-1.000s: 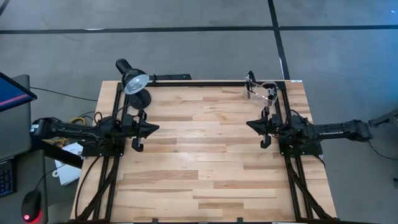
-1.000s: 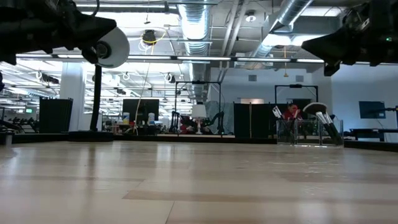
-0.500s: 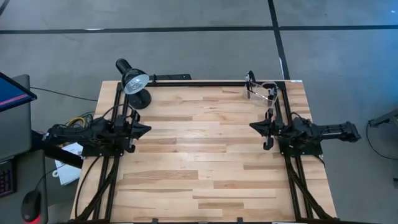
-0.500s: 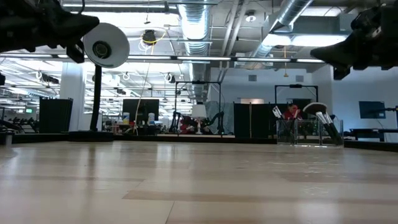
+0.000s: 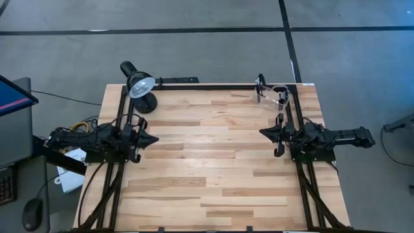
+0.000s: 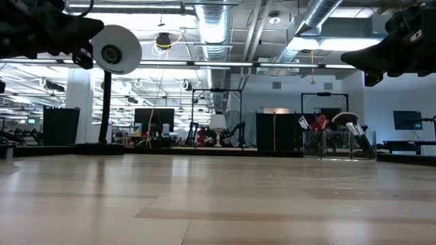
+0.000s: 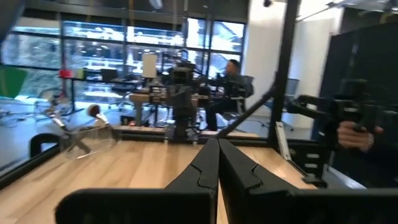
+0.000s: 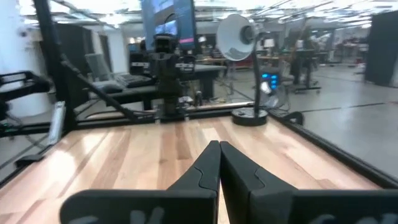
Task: Sort items
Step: Return to Home Position
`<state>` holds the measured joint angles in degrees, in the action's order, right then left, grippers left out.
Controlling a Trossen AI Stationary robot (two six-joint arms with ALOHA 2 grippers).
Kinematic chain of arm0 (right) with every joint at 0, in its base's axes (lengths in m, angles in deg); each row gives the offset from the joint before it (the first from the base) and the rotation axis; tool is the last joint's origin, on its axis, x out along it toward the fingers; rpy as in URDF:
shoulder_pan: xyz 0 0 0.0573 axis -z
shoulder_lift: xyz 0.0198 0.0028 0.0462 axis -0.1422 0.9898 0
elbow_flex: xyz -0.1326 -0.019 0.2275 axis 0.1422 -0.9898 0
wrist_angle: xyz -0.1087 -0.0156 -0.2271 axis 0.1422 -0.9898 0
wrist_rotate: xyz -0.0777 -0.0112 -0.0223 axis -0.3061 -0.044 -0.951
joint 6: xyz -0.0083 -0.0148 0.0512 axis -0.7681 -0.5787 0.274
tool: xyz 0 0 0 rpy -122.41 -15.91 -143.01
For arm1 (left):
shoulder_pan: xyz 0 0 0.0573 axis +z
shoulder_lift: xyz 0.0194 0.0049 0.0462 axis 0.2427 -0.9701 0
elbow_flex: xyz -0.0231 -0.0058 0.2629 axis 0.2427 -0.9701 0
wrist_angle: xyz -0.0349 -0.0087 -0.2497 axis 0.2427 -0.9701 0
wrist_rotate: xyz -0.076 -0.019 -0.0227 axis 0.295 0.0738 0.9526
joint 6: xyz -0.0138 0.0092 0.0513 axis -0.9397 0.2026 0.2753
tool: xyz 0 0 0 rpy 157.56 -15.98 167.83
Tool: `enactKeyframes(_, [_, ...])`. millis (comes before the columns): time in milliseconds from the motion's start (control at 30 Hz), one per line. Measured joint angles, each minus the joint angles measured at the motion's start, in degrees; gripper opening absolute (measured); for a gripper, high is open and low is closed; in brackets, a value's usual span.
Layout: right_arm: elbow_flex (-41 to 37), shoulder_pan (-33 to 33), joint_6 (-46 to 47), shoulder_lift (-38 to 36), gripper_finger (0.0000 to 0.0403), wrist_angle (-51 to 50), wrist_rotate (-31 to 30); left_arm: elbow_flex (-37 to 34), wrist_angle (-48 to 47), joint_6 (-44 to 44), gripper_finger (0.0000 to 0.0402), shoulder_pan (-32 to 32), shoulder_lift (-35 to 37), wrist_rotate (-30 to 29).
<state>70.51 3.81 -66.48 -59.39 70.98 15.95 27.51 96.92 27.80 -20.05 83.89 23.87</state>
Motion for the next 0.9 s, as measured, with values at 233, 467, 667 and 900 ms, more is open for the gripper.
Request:
enactKeyframes(233, [0.0, 0.0, 0.3, 0.0, 0.0, -0.2, 1.7, 0.0, 0.1, 1.4, 0.0004, 0.0, 0.0, 3.4])
enactKeyframes(467, [0.0, 0.0, 0.3, 0.0, 0.0, -0.5, 2.6, 0.0, 0.2, 2.1, 0.0004, 0.2, -0.1, 4.5])
enactKeyframes(667, [0.0, 0.0, 1.7, 0.0, 0.0, -0.5, 2.7, 0.0, 0.2, 1.4, 0.0004, 0.2, -1.0, 4.5])
enactKeyframes(900, [0.0, 0.0, 1.8, 0.0, 0.0, -0.5, 2.7, 0.0, 0.3, 0.8, 0.0007, 0.2, -3.4, 3.5])
